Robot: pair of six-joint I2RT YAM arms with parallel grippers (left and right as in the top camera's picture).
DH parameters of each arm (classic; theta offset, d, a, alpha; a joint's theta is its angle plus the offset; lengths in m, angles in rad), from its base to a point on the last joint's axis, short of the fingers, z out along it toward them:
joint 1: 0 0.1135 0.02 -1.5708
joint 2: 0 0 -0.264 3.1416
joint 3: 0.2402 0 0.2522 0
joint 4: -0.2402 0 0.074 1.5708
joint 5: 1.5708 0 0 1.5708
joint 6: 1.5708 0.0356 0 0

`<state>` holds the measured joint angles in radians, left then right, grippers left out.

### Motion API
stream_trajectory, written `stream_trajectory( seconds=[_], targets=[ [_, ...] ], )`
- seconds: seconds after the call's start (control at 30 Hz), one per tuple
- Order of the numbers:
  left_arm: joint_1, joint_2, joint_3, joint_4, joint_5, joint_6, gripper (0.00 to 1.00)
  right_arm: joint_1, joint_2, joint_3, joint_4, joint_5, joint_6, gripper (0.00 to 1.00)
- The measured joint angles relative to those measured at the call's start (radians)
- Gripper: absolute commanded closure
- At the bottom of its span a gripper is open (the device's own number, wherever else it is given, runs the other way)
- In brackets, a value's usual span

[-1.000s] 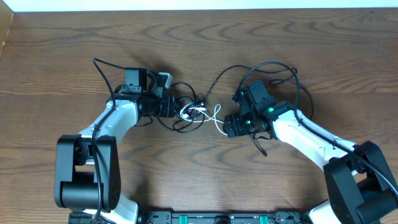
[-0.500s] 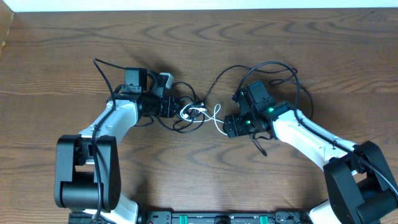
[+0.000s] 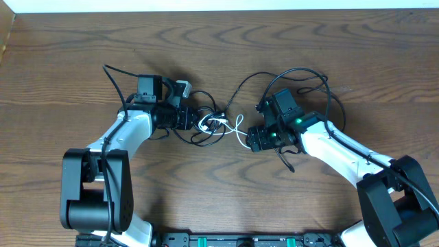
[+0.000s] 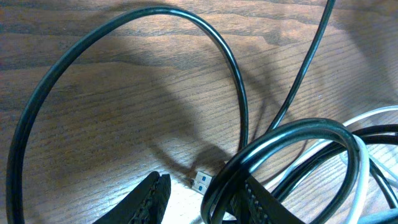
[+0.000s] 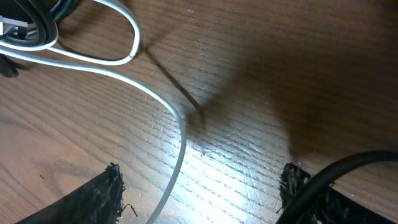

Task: Untangle cables

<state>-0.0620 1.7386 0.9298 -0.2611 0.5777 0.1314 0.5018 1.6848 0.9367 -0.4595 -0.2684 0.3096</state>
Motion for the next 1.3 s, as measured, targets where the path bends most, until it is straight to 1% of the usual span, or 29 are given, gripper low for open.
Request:
stream_trajectory(
  seconds=[0.13, 0.17, 0.23, 0.27, 0.37, 0.4, 0.57, 0.6, 0.73, 0.87, 0.93, 1.3],
  targets=[
    [-0.003, 0.006, -0.003, 0.018, 0.0, 0.0, 0.62, 0.0, 0.0, 0.0, 0.0, 0.0, 0.0, 0.22],
    [-0.005, 0.01, -0.003, 0.02, 0.0, 0.0, 0.67, 0.0, 0.0, 0.0, 0.0, 0.0, 0.0, 0.22],
    [-0.009, 0.021, -0.003, 0.024, 0.0, -0.002, 0.89, 0.0, 0.0, 0.0, 0.0, 0.0, 0.0, 0.22],
    [-0.012, 0.024, -0.004, 0.027, 0.0, 0.005, 0.92, 0.0, 0.0, 0.0, 0.0, 0.0, 0.0, 0.22],
    [-0.014, 0.024, -0.006, 0.03, 0.0, 0.0, 0.92, 0.0, 0.0, 0.0, 0.0, 0.0, -0.002, 0.37],
    [-0.014, 0.024, -0.006, 0.032, 0.0, 0.0, 0.92, 0.0, 0.0, 0.0, 0.0, 0.0, 0.0, 0.37],
    [-0.014, 0.024, -0.006, 0.032, 0.0, 0.0, 0.92, -0.001, -0.021, 0.004, 0.001, 0.002, -0.02, 0.33],
    [-0.014, 0.024, -0.006, 0.032, 0.0, 0.0, 0.92, -0.002, -0.038, 0.013, 0.0, 0.003, -0.027, 0.3],
    [-0.014, 0.024, -0.006, 0.032, 0.0, 0.0, 0.92, -0.003, -0.149, 0.07, 0.009, 0.0, -0.042, 0.25],
    [-0.014, 0.024, -0.006, 0.032, 0.0, 0.0, 0.92, -0.003, -0.24, 0.1, -0.002, -0.002, -0.044, 0.22],
    [-0.014, 0.024, -0.006, 0.032, 0.0, 0.0, 0.92, -0.002, -0.247, 0.101, -0.023, -0.002, -0.044, 0.2],
    [-0.014, 0.024, -0.006, 0.032, 0.0, -0.004, 0.92, 0.013, -0.196, 0.1, -0.045, 0.0, -0.051, 0.19]
  ],
)
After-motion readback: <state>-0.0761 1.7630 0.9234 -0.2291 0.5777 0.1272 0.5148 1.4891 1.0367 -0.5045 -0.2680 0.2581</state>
